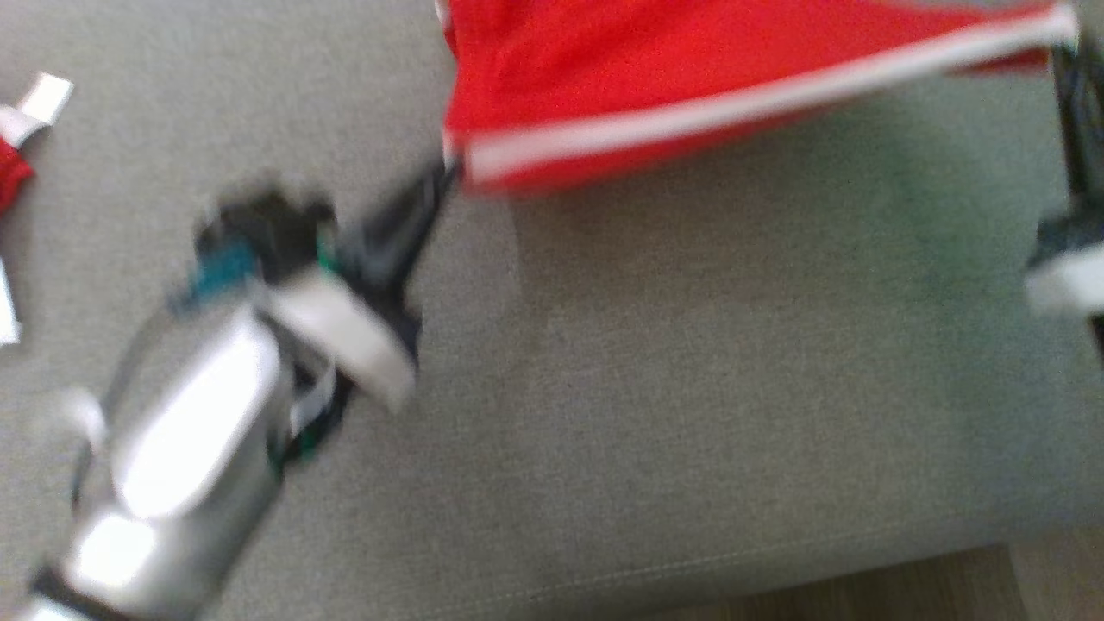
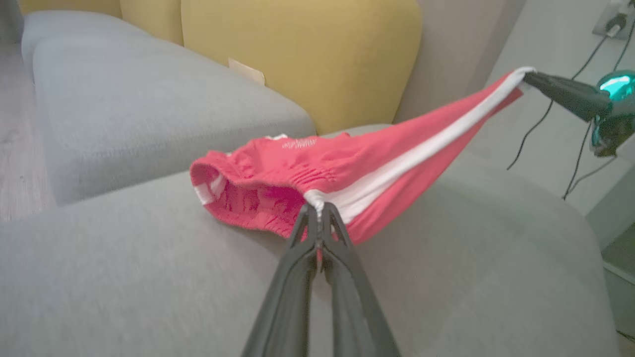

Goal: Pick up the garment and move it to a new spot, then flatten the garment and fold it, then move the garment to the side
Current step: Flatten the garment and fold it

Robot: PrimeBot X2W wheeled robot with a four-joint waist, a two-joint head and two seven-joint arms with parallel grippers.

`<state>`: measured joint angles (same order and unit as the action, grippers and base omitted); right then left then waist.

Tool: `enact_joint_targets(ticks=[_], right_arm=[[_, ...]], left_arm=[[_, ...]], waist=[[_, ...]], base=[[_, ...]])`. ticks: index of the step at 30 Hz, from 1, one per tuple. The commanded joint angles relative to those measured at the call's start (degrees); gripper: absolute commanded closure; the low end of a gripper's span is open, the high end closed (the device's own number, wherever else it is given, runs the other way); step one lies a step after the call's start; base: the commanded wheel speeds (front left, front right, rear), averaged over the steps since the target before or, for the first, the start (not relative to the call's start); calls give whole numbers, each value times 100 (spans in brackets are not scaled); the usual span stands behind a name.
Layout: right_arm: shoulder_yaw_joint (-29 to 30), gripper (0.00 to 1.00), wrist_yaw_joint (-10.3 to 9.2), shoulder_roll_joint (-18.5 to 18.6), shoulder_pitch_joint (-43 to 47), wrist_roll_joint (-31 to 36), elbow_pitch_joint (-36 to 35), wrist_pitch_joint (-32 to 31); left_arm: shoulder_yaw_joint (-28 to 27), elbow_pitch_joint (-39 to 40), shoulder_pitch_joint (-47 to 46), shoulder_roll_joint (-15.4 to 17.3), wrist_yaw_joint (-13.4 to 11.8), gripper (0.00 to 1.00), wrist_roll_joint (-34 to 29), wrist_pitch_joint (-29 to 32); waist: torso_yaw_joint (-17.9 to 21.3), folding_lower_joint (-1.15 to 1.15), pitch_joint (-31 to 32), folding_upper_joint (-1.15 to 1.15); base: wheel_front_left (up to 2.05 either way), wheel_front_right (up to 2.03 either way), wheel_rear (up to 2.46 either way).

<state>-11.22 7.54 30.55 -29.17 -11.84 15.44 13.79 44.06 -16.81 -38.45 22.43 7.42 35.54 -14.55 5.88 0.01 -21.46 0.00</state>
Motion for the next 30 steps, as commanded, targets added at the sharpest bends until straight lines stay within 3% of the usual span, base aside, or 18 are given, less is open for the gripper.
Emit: enact_joint_targets(ticks=[1,6,11,16,23,30], right_arm=[[190,100,-5,-5,454,82,-420,39],[873,100,-5,-425,2264,275,-1659,-271],[1338,100,-5,-734,3678,332,-2864,-584],[1591,100,-5,-670,4623,443,-3789,-965],[1649,100,-5,-188,4674,548,-4167,-1518],[1338,100,-5,411,3645,134,-3460,-2144]], left_arm=[[-374,319,274,257,5,100,-203,-44],[-801,910,2000,154,-162,100,-780,-44],[-1154,1421,3091,-10,-219,100,-1084,-44],[-1407,1884,3828,-39,-231,100,-1215,-44],[-1389,2143,3904,-150,-150,100,-1093,-39],[-1245,1717,2720,-661,-48,100,-529,394]], waist=[[-47,-1,333,0],[-131,-1,820,0],[-272,-1,1108,0],[-415,-1,1247,0],[-584,-1,1130,0],[-889,-1,764,0]], base=[[0,0,0],[0,0,0],[0,0,0],[0,0,0],[0,0,0],[0,0,0]])
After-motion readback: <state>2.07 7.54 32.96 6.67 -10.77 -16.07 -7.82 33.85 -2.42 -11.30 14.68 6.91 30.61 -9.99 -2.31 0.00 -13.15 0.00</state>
